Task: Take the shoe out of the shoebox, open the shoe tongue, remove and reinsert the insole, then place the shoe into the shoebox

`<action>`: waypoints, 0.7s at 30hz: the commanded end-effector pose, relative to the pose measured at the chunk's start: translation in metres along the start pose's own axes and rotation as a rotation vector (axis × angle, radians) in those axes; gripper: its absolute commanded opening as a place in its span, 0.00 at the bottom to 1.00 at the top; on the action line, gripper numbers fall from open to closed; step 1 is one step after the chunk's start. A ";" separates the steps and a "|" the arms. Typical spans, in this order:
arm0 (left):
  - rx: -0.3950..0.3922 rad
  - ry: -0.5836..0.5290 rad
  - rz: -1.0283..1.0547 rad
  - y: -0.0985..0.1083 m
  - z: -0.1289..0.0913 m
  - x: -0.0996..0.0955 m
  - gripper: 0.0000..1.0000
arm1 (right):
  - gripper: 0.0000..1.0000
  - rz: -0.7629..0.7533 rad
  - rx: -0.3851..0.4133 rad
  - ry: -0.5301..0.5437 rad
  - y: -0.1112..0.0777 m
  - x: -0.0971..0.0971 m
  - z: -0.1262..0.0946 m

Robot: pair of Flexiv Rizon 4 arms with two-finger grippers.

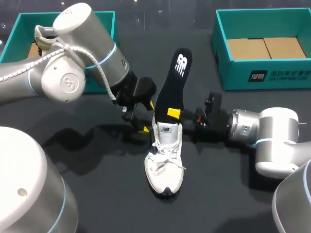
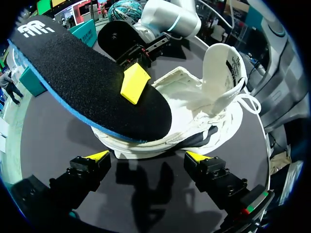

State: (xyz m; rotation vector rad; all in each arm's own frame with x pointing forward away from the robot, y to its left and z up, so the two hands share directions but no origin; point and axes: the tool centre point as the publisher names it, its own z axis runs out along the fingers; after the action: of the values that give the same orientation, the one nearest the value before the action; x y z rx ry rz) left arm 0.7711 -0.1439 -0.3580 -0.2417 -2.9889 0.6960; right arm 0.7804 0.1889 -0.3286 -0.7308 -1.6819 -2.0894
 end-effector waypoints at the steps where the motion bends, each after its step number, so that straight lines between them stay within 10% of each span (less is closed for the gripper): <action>1: -0.001 0.000 0.001 0.000 0.000 0.000 1.00 | 0.00 0.013 -0.002 0.001 -0.019 -0.003 -0.001; 21: -0.001 0.000 0.001 0.000 0.000 0.000 1.00 | 0.00 0.087 0.109 -0.033 -0.052 0.013 0.001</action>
State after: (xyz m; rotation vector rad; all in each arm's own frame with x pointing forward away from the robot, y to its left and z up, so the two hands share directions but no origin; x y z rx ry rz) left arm 0.7711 -0.1440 -0.3580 -0.2418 -2.9888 0.6960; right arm 0.7637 0.1962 -0.3388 -0.7841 -1.7278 -1.9293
